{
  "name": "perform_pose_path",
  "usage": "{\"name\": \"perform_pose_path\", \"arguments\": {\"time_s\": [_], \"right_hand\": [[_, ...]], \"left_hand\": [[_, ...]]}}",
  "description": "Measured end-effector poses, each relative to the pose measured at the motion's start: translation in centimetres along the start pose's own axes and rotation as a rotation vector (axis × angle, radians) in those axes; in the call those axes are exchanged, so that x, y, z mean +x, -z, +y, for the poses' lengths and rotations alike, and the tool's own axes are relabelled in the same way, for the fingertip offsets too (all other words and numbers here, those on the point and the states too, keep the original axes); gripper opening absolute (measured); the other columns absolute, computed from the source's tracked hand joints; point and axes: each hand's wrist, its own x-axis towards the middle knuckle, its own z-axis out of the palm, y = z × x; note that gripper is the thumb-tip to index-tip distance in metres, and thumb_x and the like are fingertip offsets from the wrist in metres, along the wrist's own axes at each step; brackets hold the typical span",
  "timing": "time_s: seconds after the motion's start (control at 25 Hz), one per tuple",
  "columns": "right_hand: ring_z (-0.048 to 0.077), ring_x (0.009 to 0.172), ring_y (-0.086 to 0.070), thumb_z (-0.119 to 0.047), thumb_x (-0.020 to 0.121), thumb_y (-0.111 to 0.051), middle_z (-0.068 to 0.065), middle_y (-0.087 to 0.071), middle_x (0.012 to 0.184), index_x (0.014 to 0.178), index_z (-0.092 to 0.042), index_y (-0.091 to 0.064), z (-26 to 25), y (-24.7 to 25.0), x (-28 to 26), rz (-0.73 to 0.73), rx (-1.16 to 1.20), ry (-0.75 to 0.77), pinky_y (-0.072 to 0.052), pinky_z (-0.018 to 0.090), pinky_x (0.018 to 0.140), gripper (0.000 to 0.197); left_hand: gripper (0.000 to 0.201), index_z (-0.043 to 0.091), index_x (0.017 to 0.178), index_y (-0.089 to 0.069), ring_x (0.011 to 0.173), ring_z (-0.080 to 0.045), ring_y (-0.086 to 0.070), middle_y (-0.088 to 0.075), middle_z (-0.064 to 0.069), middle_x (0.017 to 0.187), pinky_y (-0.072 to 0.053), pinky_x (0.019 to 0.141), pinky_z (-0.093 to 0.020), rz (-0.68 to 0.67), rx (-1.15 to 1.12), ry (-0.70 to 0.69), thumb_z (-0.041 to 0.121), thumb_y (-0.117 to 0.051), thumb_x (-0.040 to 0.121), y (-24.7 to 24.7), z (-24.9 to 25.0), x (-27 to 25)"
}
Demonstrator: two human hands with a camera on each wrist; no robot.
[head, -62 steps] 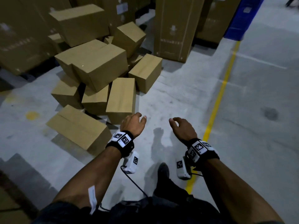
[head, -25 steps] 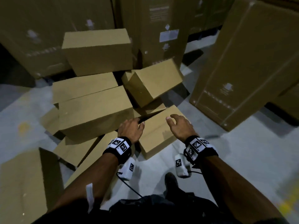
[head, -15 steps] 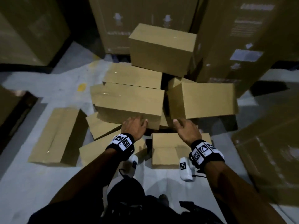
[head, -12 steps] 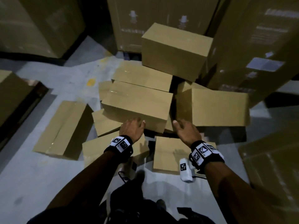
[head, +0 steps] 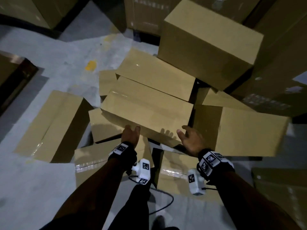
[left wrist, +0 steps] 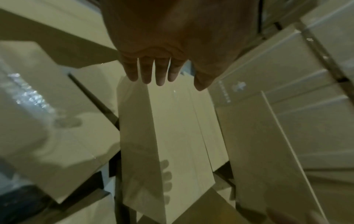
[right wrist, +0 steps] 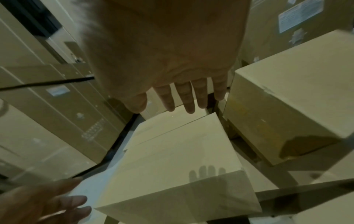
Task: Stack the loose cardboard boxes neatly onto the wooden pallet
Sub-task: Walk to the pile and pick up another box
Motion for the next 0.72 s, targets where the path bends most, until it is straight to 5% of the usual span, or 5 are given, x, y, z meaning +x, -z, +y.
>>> {"name": "perform_pose_path", "arguments": {"time_s": [0.32, 0.52, 0.72], "right_hand": [[0.035, 0.137, -0.043, -0.059, 0.097, -0.048, 0.01, -0.041, 0.154, 0.154, -0.03, -0.031, -4.6, -1.2, 16.4, -0.07, -0.205, 0.055, -0.038, 0.045, 0.111, 0.067], [0.035, 0.14, -0.039, -0.06, 0.09, -0.058, 0.011, -0.033, 0.157, 0.156, -0.03, -0.024, -5.8, -2.7, 25.7, -0.064, -0.27, 0.084, -0.035, 0.047, 0.114, 0.08], [0.036, 0.14, -0.034, -0.062, 0.088, -0.06, 0.011, -0.029, 0.155, 0.157, -0.027, -0.02, -6.5, -4.7, 31.4, -0.012, -0.425, 0.151, -0.034, 0.045, 0.111, 0.087]], "left_hand": [[0.107, 0.013, 0.159, -0.007, 0.145, -0.035, -0.029, -0.02, -0.014, 0.162, -0.032, 0.114, -0.046, 0.248, -0.367, 0.257, 0.05, -0.073, 0.083, -2.5, -0.3, 12.8], [0.099, 0.027, 0.159, -0.003, 0.152, -0.028, 0.001, 0.014, 0.0, 0.165, -0.017, 0.118, -0.039, 0.271, -0.064, 0.241, 0.066, -0.058, 0.086, -3.4, 0.1, 18.7], [0.108, 0.041, 0.154, 0.014, 0.145, -0.041, -0.026, 0.025, -0.01, 0.162, -0.033, 0.11, -0.046, 0.25, -0.298, 0.322, 0.056, -0.068, 0.085, -5.8, -0.4, 20.7]]}}
